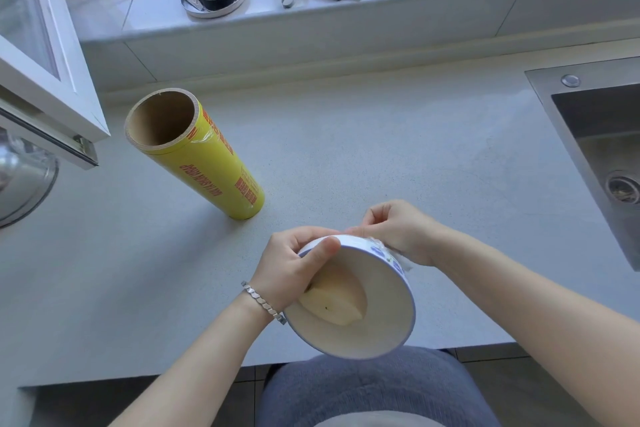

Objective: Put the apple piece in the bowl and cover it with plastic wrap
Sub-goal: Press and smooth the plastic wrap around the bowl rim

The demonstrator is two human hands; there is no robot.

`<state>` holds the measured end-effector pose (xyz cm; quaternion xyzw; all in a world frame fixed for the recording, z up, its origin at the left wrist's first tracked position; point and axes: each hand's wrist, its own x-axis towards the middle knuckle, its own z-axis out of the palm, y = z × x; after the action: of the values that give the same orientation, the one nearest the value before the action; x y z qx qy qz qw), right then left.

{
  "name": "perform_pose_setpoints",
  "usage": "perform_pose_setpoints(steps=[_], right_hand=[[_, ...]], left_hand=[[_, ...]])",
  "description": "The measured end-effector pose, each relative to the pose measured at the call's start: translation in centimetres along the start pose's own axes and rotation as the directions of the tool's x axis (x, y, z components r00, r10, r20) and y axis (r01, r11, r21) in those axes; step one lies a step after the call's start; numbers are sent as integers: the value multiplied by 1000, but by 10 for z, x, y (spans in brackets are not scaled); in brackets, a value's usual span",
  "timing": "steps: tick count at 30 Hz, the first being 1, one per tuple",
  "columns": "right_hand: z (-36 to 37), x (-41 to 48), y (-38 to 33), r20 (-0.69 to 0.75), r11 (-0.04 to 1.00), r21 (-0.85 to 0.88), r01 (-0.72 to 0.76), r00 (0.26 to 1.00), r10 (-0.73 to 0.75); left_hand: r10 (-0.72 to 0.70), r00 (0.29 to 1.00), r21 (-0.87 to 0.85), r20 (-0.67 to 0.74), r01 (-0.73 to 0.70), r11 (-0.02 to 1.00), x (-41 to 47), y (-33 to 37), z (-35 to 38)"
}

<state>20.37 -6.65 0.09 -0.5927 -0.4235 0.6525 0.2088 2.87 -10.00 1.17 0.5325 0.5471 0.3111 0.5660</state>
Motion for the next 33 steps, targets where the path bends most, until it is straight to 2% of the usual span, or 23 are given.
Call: perform_pose_setpoints(steps=[2, 4, 8, 10, 14, 18, 24, 26, 30, 33], right_hand=[[-1, 1, 0, 36, 994, -49, -95, 995, 97], [0, 0, 2, 60, 988, -20, -154, 986, 155], [2, -4, 13, 217, 932, 286, -224, 962, 165], [0, -6, 18, 213, 916, 345, -205, 967, 137], [-3, -14, 24, 224, 944, 292, -156, 970, 91], [-9, -19, 20, 296, 946, 302, -117, 955, 24], [-26, -19, 18, 392, 917, 339, -210, 917, 65], [-29, -23, 15, 349, 916, 344, -207, 934, 81], [-29, -29, 11, 126, 997, 76, 34, 991, -44], [-24, -30, 10, 44, 996, 4, 92, 995, -92]], left_hand=[[5, 1000, -16, 0, -5, 1000, -1, -1, 1], [-1, 1000, -67, -26, -1, 998, -3, -3, 1], [3, 999, -110, -42, -8, 994, -5, -4, -1], [22, 998, -108, -60, -28, 994, -5, -5, -2], [6, 995, -162, -101, -22, 986, -2, -7, -5], [3, 999, -167, -51, -11, 986, 2, 0, -3], [-30, 999, -154, 22, 33, 988, 4, 0, -1], [-31, 999, -135, 17, 33, 990, 4, -1, 0], [-32, 999, -102, -21, 30, 994, 4, -6, -1], [-35, 999, -96, -20, 32, 995, 3, -9, -3]])
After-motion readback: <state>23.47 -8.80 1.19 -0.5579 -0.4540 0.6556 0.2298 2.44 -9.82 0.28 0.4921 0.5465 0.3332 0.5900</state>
